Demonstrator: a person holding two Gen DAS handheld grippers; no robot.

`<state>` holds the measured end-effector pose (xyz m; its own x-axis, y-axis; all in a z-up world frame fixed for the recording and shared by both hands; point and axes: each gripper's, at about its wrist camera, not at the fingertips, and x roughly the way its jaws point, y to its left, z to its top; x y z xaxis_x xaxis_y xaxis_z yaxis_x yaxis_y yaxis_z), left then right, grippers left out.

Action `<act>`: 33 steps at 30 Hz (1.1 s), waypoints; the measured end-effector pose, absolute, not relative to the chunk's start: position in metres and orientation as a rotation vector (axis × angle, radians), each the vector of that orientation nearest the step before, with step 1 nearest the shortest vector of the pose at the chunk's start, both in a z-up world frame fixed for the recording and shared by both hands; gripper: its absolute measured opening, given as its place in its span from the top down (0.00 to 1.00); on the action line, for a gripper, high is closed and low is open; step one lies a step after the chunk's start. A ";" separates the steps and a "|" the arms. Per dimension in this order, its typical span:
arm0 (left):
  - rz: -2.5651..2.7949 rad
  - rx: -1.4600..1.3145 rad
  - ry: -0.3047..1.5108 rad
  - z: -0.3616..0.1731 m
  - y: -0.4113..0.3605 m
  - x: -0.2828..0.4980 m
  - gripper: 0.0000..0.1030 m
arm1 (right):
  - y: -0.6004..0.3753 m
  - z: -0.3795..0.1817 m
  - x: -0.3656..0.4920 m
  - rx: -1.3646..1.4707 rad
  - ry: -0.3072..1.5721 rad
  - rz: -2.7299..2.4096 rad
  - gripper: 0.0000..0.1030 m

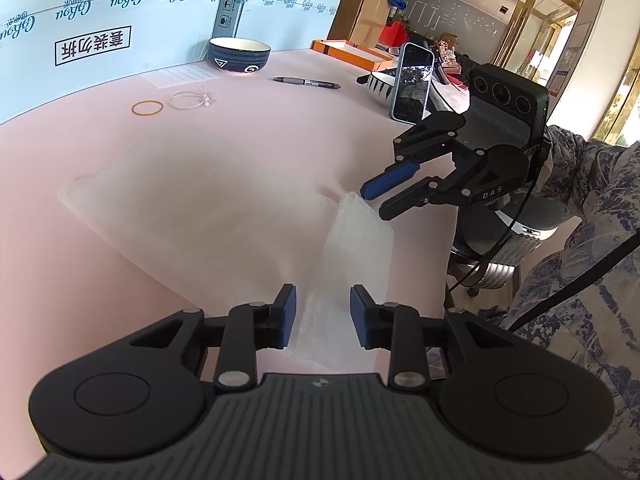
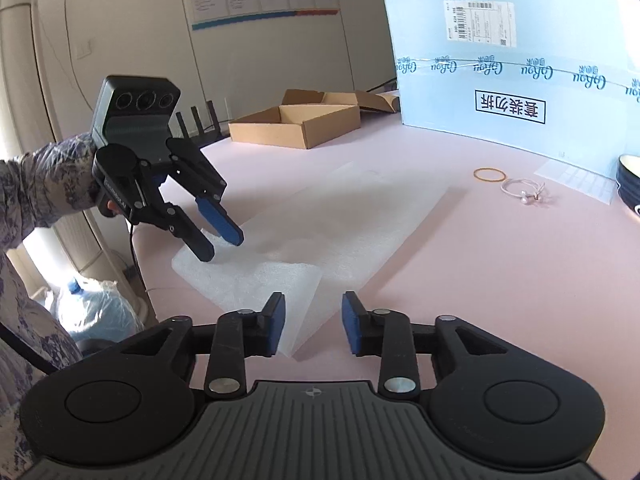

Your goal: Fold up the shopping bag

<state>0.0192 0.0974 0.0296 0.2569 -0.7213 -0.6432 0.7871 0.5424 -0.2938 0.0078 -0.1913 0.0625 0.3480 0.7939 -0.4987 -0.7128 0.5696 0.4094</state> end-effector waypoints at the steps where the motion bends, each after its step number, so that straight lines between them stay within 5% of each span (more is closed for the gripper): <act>1: -1.018 0.087 0.811 0.031 0.099 0.018 0.71 | -0.195 0.062 0.010 0.184 0.734 0.983 0.67; 6: -0.967 -0.028 0.724 0.044 0.117 0.005 0.39 | -0.197 0.055 0.017 0.277 0.780 0.983 0.67; 10: -0.920 -0.090 0.676 0.044 0.129 -0.014 0.39 | -0.187 0.048 0.021 0.274 0.802 1.012 0.70; 18: -0.841 -0.245 0.619 0.027 0.149 -0.041 0.38 | -0.183 0.039 0.025 0.339 0.848 1.052 0.95; 33: -0.794 -0.328 0.576 0.003 0.137 -0.046 0.35 | -0.228 0.013 0.024 0.836 0.973 0.832 0.97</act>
